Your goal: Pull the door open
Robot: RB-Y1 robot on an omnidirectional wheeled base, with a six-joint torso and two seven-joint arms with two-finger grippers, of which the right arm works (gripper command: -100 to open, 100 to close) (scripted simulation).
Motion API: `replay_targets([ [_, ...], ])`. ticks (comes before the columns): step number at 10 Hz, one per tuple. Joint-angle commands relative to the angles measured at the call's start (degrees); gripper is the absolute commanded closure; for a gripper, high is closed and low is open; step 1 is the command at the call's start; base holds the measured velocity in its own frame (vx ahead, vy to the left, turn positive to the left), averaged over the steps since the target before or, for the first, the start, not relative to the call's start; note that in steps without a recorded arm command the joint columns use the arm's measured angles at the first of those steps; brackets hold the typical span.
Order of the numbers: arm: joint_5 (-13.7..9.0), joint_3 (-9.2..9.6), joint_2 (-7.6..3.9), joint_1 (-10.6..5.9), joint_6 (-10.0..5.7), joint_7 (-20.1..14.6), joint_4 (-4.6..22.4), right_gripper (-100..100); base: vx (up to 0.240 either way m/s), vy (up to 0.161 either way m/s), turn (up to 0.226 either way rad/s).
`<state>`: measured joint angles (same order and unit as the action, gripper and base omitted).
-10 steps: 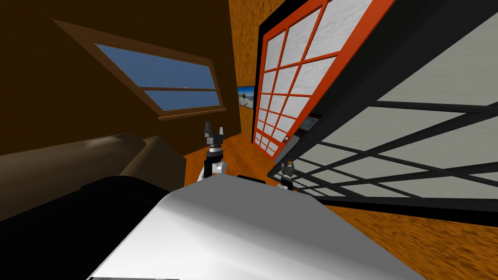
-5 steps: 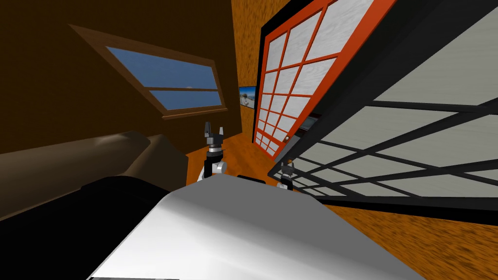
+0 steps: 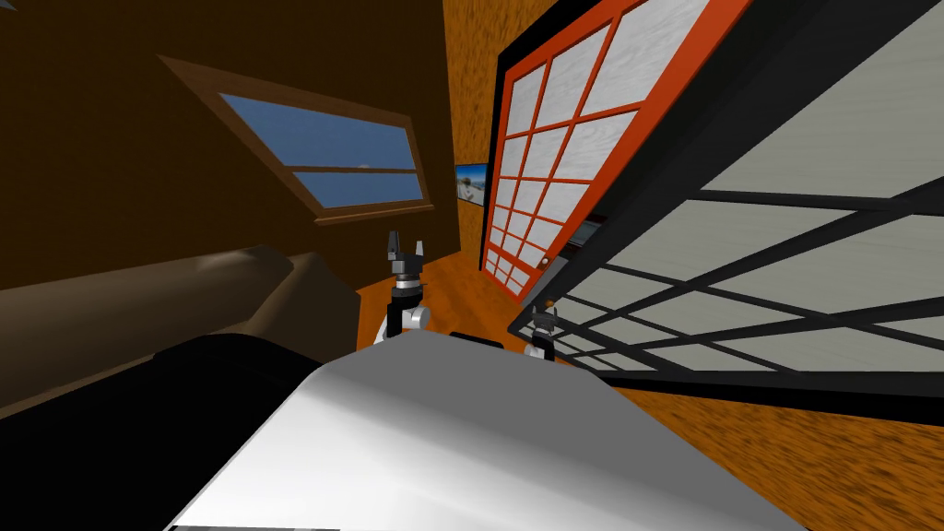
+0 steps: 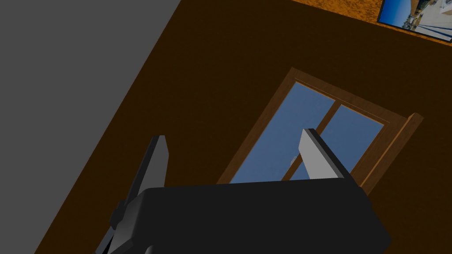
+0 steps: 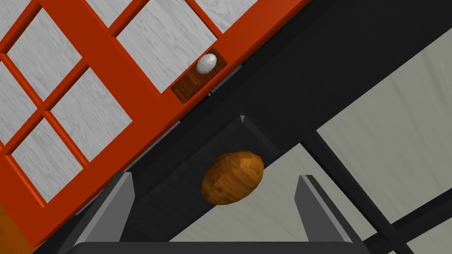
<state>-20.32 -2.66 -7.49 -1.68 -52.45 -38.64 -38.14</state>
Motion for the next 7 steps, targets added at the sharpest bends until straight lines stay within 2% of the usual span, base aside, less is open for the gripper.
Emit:
replay_targets([
  [1, -0.1, -0.18, 0.00, -0.60, 0.17, -2.9, 0.6, -100, -0.043, -0.003, 0.024],
  [4, -0.2, -0.50, -0.02, -1.78, 0.34, -7.3, 1.9, -100, -0.054, -0.006, 0.035],
  [5, -0.2, -0.50, -0.02, -1.78, 0.34, -7.6, 1.9, -100, -0.035, -0.010, 0.015],
  [7, -0.4, -0.82, -0.04, -2.96, 0.51, -11.4, 3.1, -100, -0.052, -0.011, 0.032],
])
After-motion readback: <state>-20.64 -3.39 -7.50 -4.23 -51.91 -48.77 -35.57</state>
